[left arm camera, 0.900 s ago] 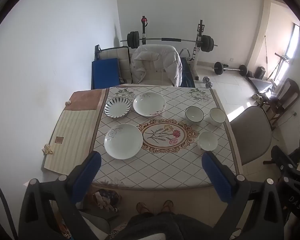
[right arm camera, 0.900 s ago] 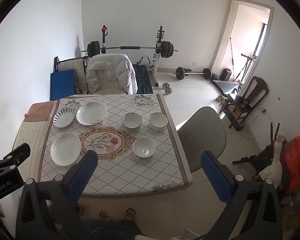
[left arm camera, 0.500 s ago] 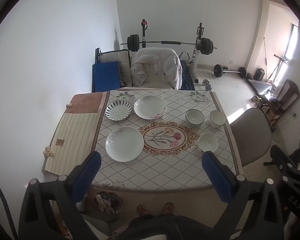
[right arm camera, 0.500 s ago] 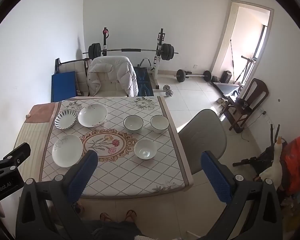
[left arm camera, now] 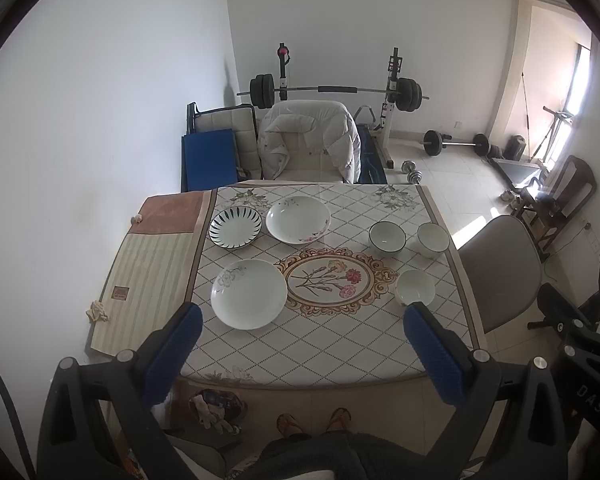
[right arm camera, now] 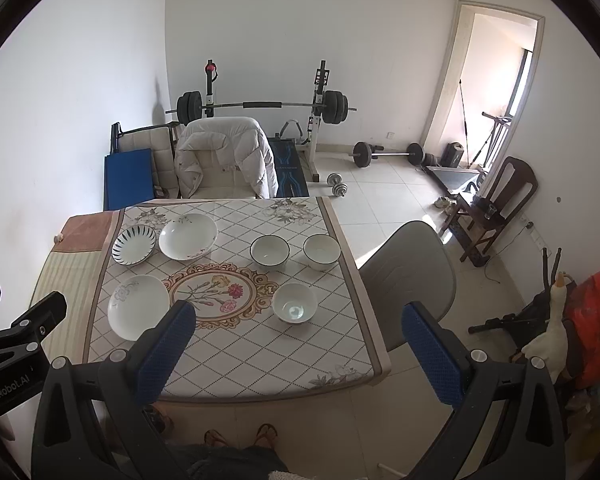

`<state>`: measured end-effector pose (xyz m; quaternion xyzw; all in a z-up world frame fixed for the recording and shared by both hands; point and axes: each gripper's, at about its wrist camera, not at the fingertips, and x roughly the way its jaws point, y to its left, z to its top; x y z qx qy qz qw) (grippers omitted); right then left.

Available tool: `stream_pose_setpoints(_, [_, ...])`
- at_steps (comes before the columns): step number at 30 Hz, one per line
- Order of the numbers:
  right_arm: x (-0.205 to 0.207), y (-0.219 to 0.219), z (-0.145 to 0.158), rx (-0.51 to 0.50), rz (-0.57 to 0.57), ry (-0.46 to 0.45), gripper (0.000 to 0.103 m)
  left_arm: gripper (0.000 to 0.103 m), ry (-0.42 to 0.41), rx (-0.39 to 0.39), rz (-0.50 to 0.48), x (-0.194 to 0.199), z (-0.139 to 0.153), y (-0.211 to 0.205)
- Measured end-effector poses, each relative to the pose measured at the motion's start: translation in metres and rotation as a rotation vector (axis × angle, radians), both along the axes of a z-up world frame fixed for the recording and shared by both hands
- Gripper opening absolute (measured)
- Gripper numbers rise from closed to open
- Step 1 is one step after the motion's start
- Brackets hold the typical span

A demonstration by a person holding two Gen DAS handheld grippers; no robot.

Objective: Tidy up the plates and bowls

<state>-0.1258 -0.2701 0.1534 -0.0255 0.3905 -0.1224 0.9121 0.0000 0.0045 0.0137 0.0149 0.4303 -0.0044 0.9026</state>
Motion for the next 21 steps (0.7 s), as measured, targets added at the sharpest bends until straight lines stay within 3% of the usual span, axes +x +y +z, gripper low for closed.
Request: stream_pose_setpoints(21, [0.0014,-0.0003,-0.0002,0.012,0.0,0.002,0.103,0.103,-0.001,0.001,-0.003,-0.0018,-0.0001,-0.0014])
